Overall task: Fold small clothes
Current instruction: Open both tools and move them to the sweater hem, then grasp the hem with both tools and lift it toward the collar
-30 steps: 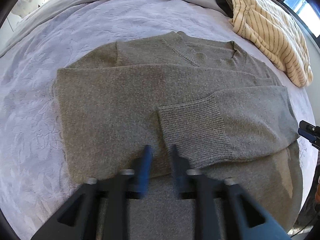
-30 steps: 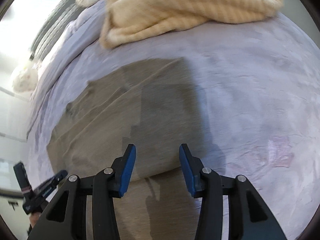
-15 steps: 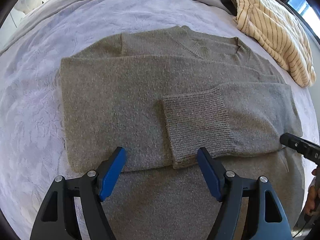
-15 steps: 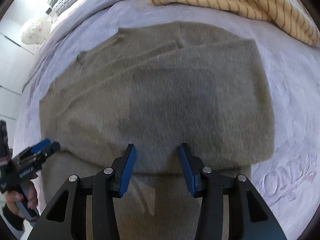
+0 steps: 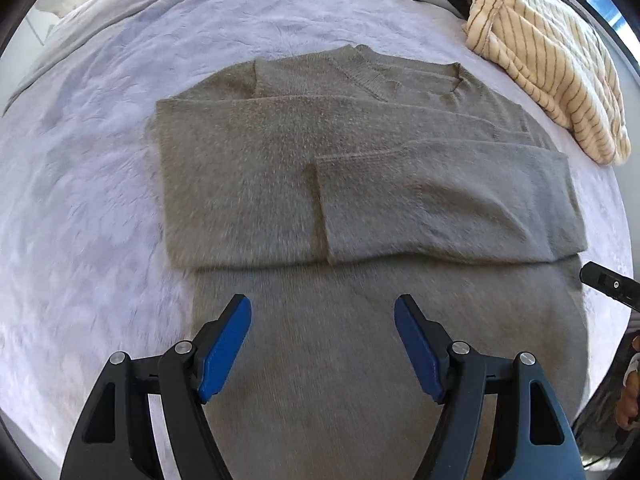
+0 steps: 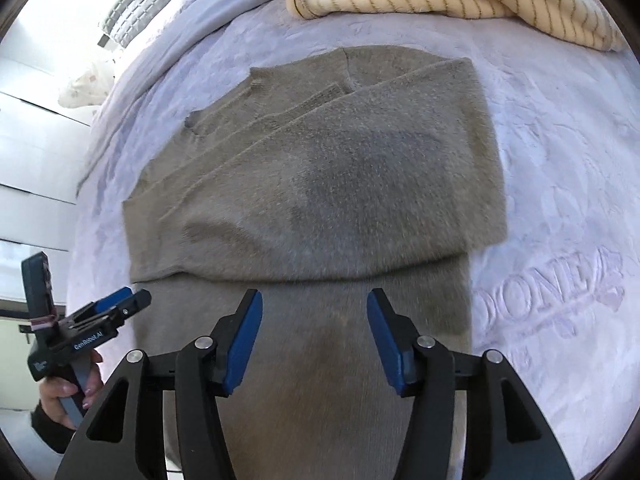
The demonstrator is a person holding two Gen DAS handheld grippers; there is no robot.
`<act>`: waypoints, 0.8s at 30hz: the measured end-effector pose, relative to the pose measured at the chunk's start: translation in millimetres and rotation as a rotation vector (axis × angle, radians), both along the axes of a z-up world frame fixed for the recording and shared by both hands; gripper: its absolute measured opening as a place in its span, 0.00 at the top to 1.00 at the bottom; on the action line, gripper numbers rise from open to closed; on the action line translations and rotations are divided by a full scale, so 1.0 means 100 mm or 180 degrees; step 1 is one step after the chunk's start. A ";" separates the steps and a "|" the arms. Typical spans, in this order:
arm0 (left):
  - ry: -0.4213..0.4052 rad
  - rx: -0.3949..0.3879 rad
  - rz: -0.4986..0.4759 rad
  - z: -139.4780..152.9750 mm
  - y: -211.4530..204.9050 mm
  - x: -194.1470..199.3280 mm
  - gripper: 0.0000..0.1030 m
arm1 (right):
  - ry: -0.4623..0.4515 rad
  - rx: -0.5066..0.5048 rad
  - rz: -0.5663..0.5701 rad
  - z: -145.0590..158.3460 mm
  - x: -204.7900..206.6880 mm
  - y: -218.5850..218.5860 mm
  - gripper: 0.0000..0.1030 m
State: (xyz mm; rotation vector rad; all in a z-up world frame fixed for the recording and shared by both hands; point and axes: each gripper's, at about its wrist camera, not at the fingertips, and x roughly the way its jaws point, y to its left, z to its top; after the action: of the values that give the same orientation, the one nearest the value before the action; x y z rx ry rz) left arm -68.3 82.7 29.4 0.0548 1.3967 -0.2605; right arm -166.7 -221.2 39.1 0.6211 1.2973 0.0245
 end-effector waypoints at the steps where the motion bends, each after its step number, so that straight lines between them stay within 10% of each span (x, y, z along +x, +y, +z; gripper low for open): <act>1: 0.0008 0.0005 0.0033 0.04 0.01 -0.04 0.27 | 0.0001 0.0032 0.0002 0.04 -0.02 -0.02 0.42; 4: -0.0025 -0.0003 0.0193 0.18 0.05 -0.19 0.23 | -0.0002 0.0143 0.0026 0.13 -0.06 -0.06 0.42; 6: -0.0108 0.0001 0.0321 0.26 0.06 -0.28 0.00 | -0.0006 0.0168 0.0064 0.17 -0.06 -0.07 0.42; 24: -0.0095 0.0151 0.0427 0.44 0.32 -1.08 0.00 | -0.0225 0.0367 0.0032 0.42 -0.58 -0.01 0.33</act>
State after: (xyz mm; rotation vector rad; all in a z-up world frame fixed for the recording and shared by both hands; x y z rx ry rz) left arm -176.5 114.4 73.2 0.0042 1.3705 -0.1147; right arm -224.6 -221.8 81.2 0.7063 1.2366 0.1293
